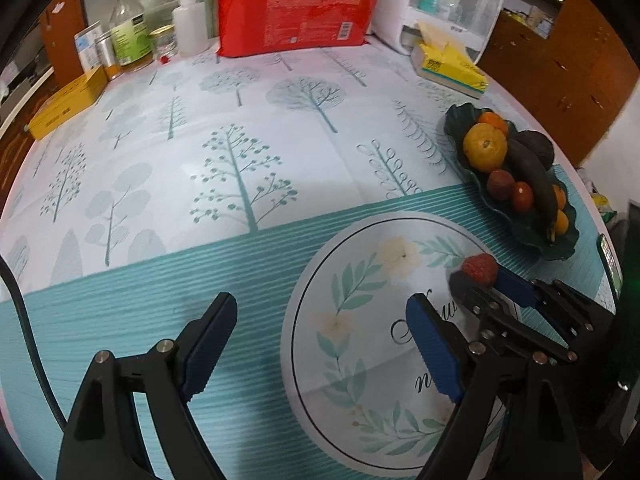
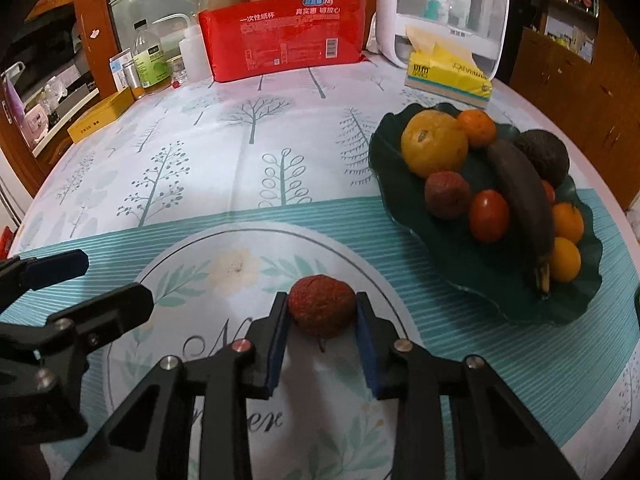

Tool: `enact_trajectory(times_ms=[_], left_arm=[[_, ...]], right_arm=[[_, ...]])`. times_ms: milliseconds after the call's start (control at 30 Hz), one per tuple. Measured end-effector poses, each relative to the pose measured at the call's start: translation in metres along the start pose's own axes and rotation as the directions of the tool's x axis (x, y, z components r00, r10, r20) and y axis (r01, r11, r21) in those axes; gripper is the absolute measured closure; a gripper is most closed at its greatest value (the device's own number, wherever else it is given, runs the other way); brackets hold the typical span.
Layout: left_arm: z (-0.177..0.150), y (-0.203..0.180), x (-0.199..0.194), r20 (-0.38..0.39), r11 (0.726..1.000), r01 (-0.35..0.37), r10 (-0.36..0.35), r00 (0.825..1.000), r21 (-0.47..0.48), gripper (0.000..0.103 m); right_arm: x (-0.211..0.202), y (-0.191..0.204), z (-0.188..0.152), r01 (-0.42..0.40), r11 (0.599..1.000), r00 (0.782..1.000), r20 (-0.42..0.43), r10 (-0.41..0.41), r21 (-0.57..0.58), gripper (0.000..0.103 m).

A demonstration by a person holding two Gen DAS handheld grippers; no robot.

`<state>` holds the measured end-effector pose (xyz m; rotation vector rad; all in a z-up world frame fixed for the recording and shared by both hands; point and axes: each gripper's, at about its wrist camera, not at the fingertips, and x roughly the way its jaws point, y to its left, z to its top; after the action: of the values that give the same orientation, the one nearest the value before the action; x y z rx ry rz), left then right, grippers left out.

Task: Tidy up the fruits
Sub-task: 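Carry the lychee to the green plate and open the right tool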

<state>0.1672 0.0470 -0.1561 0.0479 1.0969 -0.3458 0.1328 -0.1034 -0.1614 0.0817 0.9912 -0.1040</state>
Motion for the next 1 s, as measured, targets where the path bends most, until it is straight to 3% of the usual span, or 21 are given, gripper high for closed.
enact_trajectory(times_ms=[233,533,700,1000], left_arm=[[-0.007,-0.01,-0.016,-0.008,0.996,-0.076,0.076,0.997,-0.036,0.015],[0.002,-0.059,-0.044,-0.007,0.994,-0.094,0.094,0.996,-0.047,0.009],[0.022,-0.094,-0.056,0.005,0.995,-0.08,0.08,0.997,-0.052,0.006],[0.087,-0.165,-0.065,0.09,0.992,-0.126,0.126,0.988,-0.014,0.005]], right_arm=[[-0.02,-0.005,-0.007,-0.062,0.998,0.998,-0.012,0.062,-0.018,0.071],[-0.055,-0.035,0.002,-0.113,0.992,0.993,-0.026,0.112,-0.062,0.071],[-0.075,-0.071,0.021,-0.099,0.992,0.995,0.0,0.1,-0.074,0.071],[-0.094,-0.15,0.079,-0.054,0.993,0.992,0.11,0.065,-0.102,0.071]])
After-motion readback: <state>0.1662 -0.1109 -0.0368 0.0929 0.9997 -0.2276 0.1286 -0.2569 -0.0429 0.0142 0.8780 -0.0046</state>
